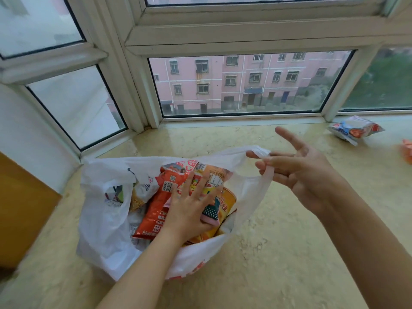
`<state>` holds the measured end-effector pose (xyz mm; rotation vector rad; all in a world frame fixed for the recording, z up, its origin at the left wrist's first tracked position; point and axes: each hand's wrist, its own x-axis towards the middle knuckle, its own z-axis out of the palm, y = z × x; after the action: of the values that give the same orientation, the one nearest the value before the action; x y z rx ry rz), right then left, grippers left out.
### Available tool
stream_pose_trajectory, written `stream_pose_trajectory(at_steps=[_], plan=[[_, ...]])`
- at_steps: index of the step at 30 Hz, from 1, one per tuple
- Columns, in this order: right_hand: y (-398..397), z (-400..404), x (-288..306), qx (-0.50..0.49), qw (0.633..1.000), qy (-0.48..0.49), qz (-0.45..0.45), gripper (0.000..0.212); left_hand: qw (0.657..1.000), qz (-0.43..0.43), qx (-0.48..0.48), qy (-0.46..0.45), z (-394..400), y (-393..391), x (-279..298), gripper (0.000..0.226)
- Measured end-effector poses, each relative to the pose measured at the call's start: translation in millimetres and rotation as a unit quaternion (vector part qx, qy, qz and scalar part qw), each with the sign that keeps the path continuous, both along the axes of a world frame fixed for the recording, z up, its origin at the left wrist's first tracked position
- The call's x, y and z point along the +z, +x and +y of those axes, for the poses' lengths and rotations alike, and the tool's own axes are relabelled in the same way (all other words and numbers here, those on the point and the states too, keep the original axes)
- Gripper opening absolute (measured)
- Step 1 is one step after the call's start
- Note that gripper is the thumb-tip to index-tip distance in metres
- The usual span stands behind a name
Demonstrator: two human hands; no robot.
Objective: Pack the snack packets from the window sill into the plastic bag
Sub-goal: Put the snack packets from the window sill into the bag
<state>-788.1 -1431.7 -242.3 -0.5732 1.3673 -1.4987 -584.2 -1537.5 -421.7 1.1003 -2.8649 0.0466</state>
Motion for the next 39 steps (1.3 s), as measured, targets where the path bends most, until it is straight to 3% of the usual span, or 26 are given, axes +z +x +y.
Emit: stream_pose_trajectory(at_steps=[6, 11, 14, 22, 28, 34, 39], plan=[[15, 3, 9, 0.016, 0.998, -0.024, 0.058, 0.078, 1.000, -0.028, -0.007, 0.011, -8, 4, -4, 0.094], [17, 8, 5, 0.023, 0.998, 0.004, 0.066, 0.089, 0.996, -0.067, -0.039, 0.054, -3, 9, 19, 0.094], [16, 13, 7, 0.022, 0.996, 0.013, 0.080, 0.074, 0.993, -0.098, -0.058, 0.041, 8, 17, 45, 0.089], [22, 64, 41, 0.051, 0.984, 0.029, 0.171, 0.039, 0.994, 0.078, 0.026, -0.074, 61, 34, 115, 0.043], [26, 121, 72, 0.030, 0.970, 0.022, 0.239, 0.027, 0.992, 0.086, 0.066, -0.064, 110, 33, 182, 0.033], [25, 198, 100, 0.001, 0.915, 0.012, 0.402, 0.020, 0.990, 0.115, 0.032, -0.069, 177, 0, 247, 0.035], [3, 269, 117, -0.023, 0.872, 0.044, 0.488, 0.021, 0.991, 0.122, -0.018, -0.054, 231, -45, 274, 0.041]])
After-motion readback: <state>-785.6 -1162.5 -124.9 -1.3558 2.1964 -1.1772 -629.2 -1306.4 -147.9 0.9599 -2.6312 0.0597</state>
